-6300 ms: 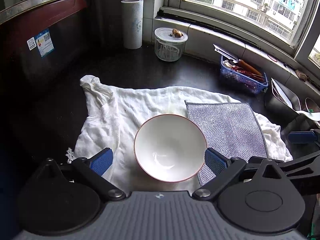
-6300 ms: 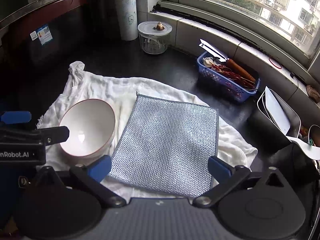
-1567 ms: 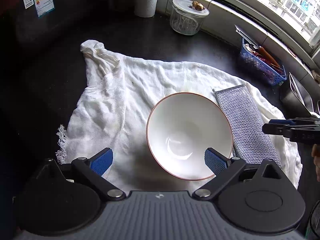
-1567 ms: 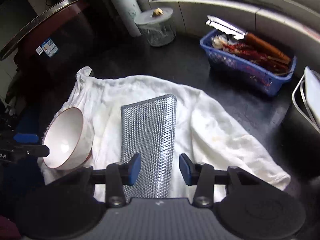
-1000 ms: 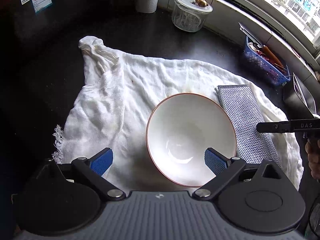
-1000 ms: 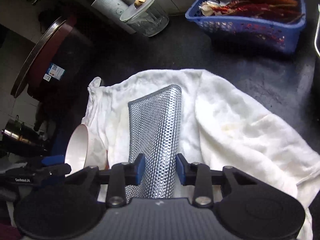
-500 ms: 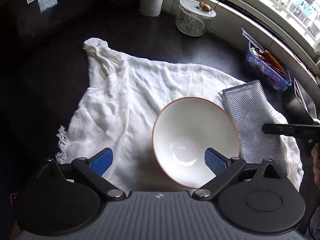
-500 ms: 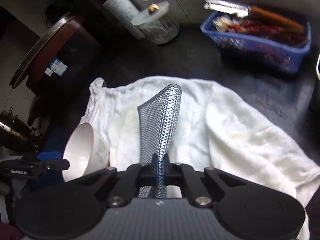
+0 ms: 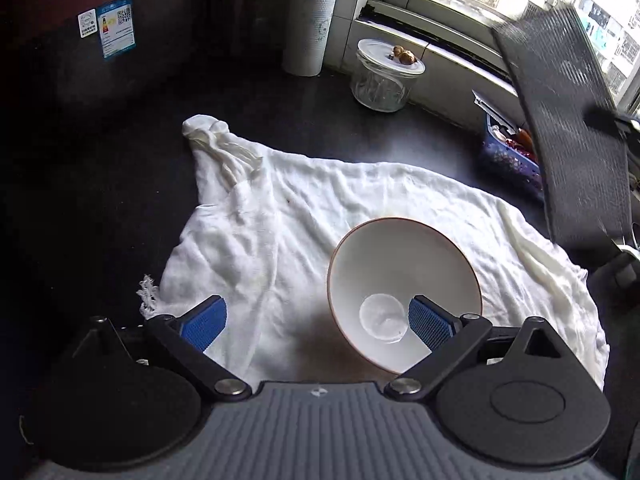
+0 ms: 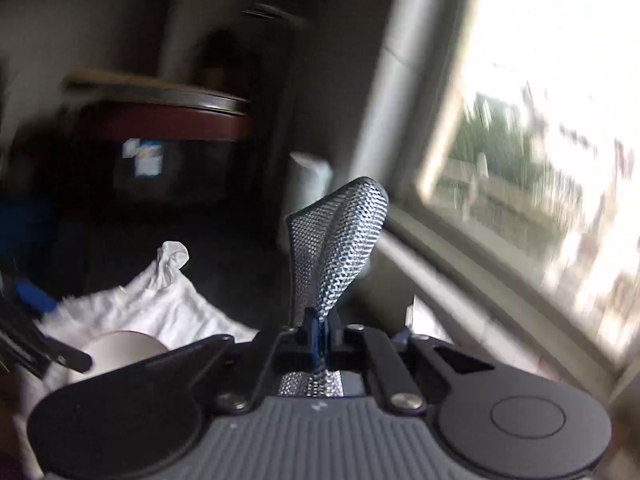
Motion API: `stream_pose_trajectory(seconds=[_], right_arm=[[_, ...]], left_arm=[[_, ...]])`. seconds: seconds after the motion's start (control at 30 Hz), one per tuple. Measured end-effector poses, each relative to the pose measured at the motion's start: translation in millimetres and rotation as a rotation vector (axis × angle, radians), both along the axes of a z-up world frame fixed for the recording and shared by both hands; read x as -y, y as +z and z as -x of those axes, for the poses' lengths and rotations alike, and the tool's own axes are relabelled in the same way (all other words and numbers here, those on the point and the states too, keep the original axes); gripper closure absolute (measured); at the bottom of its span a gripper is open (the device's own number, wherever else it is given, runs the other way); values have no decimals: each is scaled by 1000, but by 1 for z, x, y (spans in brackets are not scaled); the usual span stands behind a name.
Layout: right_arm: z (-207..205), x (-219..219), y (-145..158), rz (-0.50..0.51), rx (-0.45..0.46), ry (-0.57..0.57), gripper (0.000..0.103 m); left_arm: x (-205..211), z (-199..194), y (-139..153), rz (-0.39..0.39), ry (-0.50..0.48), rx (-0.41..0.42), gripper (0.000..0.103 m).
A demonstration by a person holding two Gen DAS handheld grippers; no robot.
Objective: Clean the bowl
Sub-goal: 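Grasp the white bowl rim with the left gripper while the right gripper lowers the pad into it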
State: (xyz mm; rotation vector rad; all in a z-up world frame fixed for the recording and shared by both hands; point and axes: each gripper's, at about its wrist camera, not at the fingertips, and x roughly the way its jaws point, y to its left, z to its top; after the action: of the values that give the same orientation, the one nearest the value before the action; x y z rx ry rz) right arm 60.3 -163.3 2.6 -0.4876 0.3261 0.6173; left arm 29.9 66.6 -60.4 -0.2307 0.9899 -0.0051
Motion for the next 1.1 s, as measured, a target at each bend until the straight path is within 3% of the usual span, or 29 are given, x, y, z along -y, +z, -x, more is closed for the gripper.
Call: stream_pose_trajectory(seconds=[0.1, 0.3, 0.5, 0.73, 0.77, 0.83, 0.9, 1.1], right_arm=[[18, -48, -38, 178, 65, 132, 100], [34, -82, -82, 286, -89, 307, 100], [13, -83, -92, 227, -296, 306, 99], [-39, -73, -95, 0, -614, 154, 99], [-45, -70, -96, -36, -652, 142, 99], [-54, -65, -97, -93, -713, 124, 99], [-63, -61, -99, -135, -766, 112, 99], [-65, -62, -96, -168, -814, 111, 99]], left_arm=[[-3, 4, 3, 5, -4, 22, 4], [-18, 11, 2, 35, 33, 24, 4], [-25, 8, -9, 178, -16, 20, 4], [-16, 0, -12, 143, -100, -45, 6], [-15, -1, -13, 138, -111, -54, 11], [-13, -4, -15, 129, -135, -78, 46], [-13, -7, -20, 135, -141, -101, 64], [-4, -18, -26, 117, -177, -144, 72]])
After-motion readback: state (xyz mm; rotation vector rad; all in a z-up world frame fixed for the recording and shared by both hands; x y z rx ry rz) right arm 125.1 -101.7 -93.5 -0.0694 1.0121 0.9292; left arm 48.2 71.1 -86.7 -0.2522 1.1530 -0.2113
